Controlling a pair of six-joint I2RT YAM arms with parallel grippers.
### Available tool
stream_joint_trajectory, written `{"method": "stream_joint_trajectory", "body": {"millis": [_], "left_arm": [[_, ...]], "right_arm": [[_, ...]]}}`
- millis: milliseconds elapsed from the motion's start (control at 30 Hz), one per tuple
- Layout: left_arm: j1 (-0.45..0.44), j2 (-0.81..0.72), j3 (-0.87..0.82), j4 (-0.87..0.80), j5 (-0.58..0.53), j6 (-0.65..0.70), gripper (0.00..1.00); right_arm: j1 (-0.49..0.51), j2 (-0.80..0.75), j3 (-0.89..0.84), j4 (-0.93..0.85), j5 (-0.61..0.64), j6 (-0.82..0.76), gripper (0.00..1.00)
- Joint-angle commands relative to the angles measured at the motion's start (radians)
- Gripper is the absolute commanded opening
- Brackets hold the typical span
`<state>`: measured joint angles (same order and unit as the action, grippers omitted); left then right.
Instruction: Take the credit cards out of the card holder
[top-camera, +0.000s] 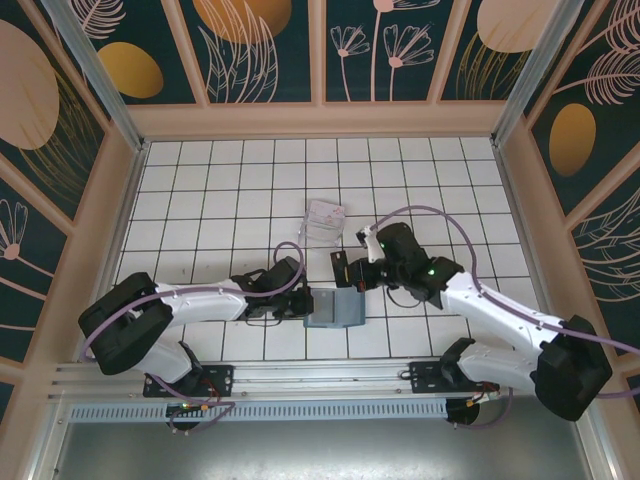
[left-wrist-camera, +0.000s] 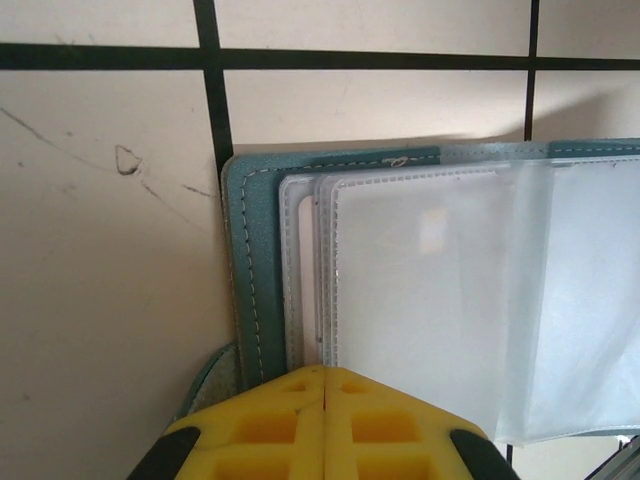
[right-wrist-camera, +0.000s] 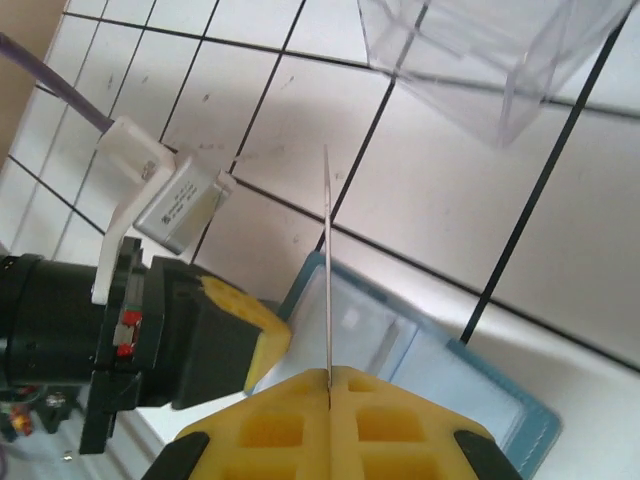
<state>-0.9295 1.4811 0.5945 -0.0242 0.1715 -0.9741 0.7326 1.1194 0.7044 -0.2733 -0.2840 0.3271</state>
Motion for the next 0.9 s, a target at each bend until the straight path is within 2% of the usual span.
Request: {"method": "stream_joint_trajectory", "body": {"millis": [0,67,167,333,633,867], "left_arm": [[-0.002,-0.011,-0.024,-0.045,-0.02,-0.012,0.07],[-0.002,-0.008,-0.021,-0.045,-0.018,-0.012,0.08],[-0.003,-0.011,-0.019,-0.049,-0.016,-0.006,0.08],[-0.002,-0.025,-0.014,-0.067,-0.021,0.0,0.07],[-0.003,-0.046,-0.022,-0.08,-0.028,-0.005,0.08],[-0.003,-0.045,-0.016,-0.092,-0.03,-0.004,0.08]], "right_arm": [[-0.016,0.048,0.081,-0.125,0.06,-0.275,0.0],[-0.007,0.079,0.142,-0.168,0.02,-0.433,0.0],[-0.006,0.16,0.262,-0.252,0.11,-0.562,0.0],[-0.013,0.309,0.44,-0.387,0.192,-0.743,0.0],[-0.062,0.493,0.685,-0.553,0.15,-0.939,0.0],[-0.074,0.619,0.84,-0.604,0.14,-1.006,0.0]]}}
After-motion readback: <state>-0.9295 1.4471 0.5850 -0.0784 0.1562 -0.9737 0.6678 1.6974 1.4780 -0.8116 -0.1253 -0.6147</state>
